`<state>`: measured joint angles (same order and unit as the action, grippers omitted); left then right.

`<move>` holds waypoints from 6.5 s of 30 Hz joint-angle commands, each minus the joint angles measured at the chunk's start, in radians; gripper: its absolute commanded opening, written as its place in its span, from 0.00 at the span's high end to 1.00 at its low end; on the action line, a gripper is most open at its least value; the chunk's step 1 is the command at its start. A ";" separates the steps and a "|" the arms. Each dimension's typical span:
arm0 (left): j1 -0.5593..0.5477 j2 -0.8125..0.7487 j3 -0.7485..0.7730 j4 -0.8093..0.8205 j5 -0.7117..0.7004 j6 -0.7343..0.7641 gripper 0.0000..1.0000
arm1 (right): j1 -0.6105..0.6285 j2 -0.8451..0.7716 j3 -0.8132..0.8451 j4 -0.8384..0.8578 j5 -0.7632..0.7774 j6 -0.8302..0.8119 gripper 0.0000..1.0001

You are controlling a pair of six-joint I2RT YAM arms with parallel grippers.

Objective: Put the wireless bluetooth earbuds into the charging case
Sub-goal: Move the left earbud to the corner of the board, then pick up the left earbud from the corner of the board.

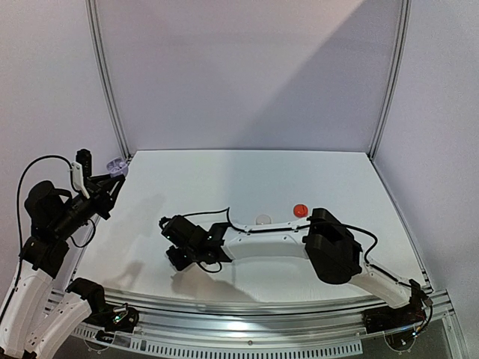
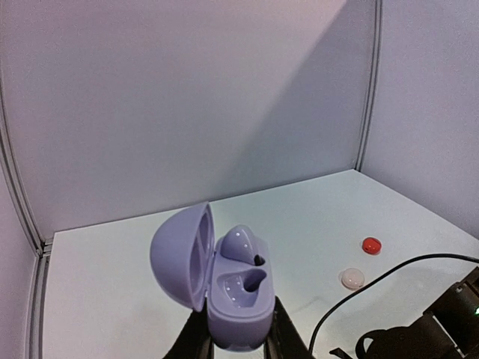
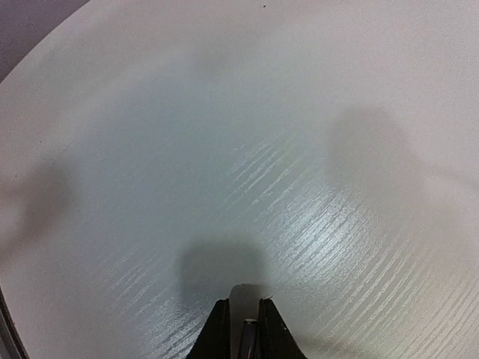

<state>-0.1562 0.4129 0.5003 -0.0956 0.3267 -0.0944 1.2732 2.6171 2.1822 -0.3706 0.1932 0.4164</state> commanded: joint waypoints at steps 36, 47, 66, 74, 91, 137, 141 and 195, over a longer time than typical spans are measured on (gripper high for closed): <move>0.014 0.002 0.004 -0.028 0.015 0.020 1.00 | 0.061 -0.234 -0.103 -0.306 -0.362 -0.527 0.57; 0.016 -0.015 -0.001 -0.033 0.007 0.023 1.00 | 0.042 -0.346 -0.251 -0.094 -0.293 -0.315 0.57; 0.020 -0.106 -0.055 -0.015 0.020 0.005 1.00 | 0.088 -0.322 -0.196 -0.324 -0.035 0.307 0.64; 0.020 -0.158 -0.073 -0.014 0.018 0.006 1.00 | 0.087 -0.221 -0.006 -0.361 -0.031 0.266 0.73; 0.020 -0.171 -0.083 -0.013 0.021 0.012 1.00 | 0.045 0.023 0.138 -0.299 -0.150 0.188 0.82; 0.020 -0.159 -0.092 -0.007 0.027 0.014 1.00 | 0.068 -0.184 0.094 -0.512 -0.313 -0.433 0.45; 0.020 -0.149 -0.091 -0.009 0.034 0.015 1.00 | 0.066 -0.151 0.094 -0.573 -0.350 -0.808 0.32; 0.020 -0.141 -0.077 -0.009 0.043 0.039 1.00 | -0.006 -0.350 -0.076 -0.145 -0.328 -0.554 0.91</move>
<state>-0.1474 0.2687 0.4252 -0.1097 0.3508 -0.0784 1.2877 2.4496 2.1178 -0.6712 -0.1631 -0.2543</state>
